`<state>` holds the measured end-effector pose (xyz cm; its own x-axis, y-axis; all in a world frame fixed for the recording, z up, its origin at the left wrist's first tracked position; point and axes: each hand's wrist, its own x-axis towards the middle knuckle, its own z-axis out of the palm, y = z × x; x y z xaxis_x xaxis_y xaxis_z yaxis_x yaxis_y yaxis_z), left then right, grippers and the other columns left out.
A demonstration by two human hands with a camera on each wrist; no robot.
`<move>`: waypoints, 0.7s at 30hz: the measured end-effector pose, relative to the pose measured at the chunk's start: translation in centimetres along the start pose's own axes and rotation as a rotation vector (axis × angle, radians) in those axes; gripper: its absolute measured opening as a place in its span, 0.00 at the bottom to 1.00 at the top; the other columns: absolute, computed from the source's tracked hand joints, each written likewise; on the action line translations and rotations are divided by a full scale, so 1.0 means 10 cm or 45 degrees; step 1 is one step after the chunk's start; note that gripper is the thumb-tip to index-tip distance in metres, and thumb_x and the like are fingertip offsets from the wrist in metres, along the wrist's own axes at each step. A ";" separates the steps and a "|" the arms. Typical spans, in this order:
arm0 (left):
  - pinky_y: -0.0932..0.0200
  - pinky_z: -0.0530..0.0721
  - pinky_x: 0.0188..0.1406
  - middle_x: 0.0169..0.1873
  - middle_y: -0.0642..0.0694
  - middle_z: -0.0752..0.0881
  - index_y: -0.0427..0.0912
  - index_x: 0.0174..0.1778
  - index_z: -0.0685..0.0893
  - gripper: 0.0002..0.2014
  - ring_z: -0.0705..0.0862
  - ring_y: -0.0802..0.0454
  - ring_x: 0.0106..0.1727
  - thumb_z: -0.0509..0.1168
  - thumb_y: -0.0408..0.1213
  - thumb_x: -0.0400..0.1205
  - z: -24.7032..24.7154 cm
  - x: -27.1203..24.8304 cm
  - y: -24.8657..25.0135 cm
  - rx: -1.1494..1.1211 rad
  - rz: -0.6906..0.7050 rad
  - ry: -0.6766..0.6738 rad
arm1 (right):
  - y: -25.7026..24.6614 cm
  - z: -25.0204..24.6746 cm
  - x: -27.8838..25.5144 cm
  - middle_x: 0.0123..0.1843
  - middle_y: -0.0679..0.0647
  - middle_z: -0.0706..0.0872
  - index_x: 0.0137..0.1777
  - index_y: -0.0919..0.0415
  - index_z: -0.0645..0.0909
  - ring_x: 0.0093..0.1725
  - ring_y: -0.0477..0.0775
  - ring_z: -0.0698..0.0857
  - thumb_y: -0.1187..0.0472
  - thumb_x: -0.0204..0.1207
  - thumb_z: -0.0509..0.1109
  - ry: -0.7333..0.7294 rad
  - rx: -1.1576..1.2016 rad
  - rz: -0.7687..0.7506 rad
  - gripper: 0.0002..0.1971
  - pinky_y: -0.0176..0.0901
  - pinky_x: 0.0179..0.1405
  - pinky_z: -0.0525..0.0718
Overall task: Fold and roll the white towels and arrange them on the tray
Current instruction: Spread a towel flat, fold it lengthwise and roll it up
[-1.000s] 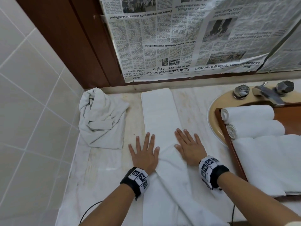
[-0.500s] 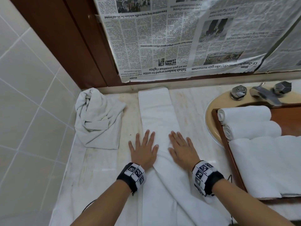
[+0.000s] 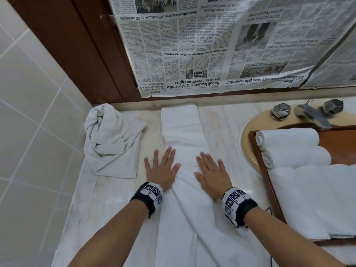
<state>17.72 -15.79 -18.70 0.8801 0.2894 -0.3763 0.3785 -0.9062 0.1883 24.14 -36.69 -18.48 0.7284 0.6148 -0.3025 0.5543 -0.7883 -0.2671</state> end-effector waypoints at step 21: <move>0.27 0.35 0.81 0.84 0.69 0.36 0.64 0.87 0.38 0.28 0.34 0.44 0.87 0.37 0.56 0.90 -0.13 0.28 0.11 -0.086 -0.066 0.056 | 0.22 -0.24 0.66 0.88 0.42 0.35 0.87 0.47 0.37 0.86 0.42 0.36 0.37 0.86 0.43 -0.019 0.000 0.025 0.34 0.60 0.84 0.36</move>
<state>20.96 -15.56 -18.38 0.8699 0.3502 -0.3473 0.4412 -0.8673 0.2304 31.20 -34.44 -18.85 0.7332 0.5995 -0.3210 0.5401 -0.8002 -0.2608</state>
